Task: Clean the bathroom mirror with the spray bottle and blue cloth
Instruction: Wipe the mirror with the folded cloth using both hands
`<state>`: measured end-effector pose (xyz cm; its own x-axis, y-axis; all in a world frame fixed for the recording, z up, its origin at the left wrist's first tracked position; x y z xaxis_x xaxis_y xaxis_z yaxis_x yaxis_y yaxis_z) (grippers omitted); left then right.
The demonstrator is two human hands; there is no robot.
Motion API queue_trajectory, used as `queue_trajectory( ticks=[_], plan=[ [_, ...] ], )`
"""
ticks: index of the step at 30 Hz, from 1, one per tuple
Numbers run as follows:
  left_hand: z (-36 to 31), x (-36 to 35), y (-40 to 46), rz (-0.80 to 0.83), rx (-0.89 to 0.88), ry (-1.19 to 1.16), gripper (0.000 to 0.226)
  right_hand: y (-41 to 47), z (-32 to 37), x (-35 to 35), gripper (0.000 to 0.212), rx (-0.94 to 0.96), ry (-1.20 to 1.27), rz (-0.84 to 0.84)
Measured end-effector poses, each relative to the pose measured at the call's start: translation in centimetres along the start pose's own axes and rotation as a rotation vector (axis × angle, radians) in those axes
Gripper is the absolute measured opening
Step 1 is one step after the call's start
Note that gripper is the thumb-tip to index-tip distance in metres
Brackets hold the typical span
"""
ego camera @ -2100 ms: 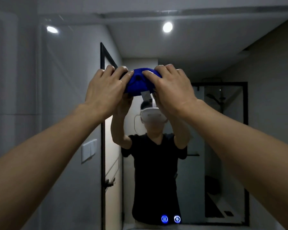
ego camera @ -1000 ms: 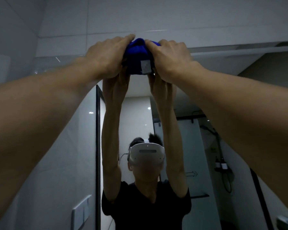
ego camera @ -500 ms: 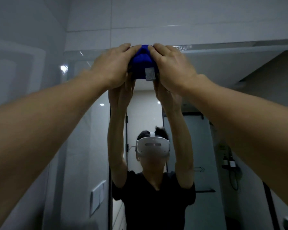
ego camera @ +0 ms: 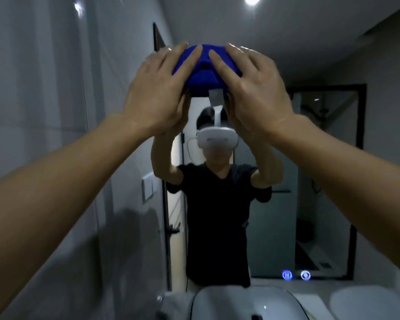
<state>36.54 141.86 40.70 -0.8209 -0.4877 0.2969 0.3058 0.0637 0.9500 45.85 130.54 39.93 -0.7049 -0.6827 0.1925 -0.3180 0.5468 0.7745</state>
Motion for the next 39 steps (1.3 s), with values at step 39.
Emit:
queue_trajectory(
  ticks=[39],
  plan=[
    [-2.9, -13.8, -45.5, 0.783, 0.043, -0.048, 0.071, -34.2, 29.6, -7.6, 0.032, 0.168, 0.404, 0.263]
  ],
)
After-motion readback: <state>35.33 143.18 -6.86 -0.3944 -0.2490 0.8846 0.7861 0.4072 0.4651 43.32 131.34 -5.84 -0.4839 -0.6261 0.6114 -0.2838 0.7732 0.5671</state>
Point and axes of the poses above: each hand's wrist, its own y-axis towards the middle knuckle, its own x-axis out of the back of the hand, z = x × y, the point moved 7 cm from there along y, towards the middle knuckle, and after that the axes turned 15 degrees about x, right-handed, at the moved point
